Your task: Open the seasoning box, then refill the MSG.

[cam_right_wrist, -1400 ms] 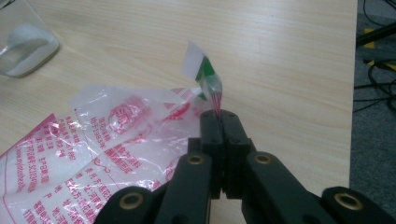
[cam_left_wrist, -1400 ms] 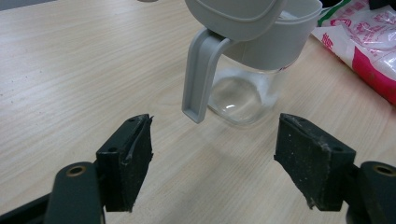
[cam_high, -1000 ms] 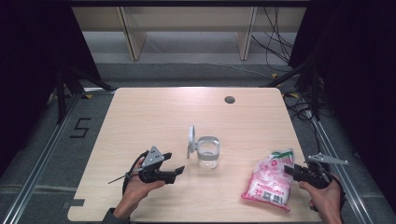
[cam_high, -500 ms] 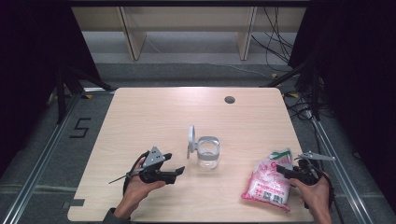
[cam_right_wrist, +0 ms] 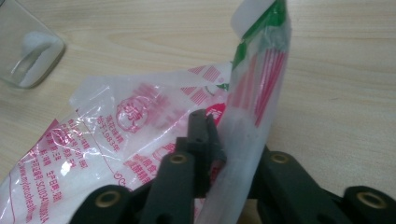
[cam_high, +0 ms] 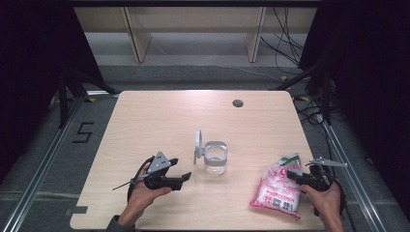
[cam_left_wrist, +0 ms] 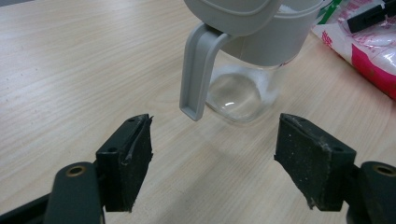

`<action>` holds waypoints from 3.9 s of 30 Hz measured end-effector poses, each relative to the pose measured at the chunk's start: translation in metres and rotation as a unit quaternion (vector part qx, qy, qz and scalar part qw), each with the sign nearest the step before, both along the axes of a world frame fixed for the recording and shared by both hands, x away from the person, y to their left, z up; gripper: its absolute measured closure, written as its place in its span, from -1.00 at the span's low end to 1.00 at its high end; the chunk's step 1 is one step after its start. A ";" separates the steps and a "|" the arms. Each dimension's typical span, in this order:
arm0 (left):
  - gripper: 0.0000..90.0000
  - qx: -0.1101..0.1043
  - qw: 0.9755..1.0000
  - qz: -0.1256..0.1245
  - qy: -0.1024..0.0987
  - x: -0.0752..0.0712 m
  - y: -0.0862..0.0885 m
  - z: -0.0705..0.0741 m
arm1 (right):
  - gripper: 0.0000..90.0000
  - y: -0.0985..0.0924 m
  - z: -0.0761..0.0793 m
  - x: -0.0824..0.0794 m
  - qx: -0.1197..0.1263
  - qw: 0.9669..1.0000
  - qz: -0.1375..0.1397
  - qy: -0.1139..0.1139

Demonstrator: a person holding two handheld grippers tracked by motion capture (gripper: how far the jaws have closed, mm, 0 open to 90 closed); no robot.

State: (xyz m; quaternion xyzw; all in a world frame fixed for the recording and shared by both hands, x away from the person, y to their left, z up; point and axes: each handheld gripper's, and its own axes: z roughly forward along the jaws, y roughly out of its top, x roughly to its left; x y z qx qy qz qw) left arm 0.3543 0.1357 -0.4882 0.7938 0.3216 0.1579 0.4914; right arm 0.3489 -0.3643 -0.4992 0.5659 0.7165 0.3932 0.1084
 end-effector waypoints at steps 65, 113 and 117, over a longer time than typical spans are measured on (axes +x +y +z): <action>-0.32 0.006 0.995 -0.098 -0.029 -0.036 -0.140 -0.011 | 1.00 0.089 0.140 -0.030 -0.047 0.957 0.107 -0.266; 0.61 0.009 0.996 -0.029 -0.081 -0.017 -0.197 -0.009 | 1.00 0.130 0.160 -0.009 -0.026 0.944 0.133 -0.300; 0.61 -0.004 0.997 -0.032 -0.075 -0.016 -0.200 -0.009 | 1.00 0.133 0.162 -0.008 -0.033 0.946 0.130 -0.295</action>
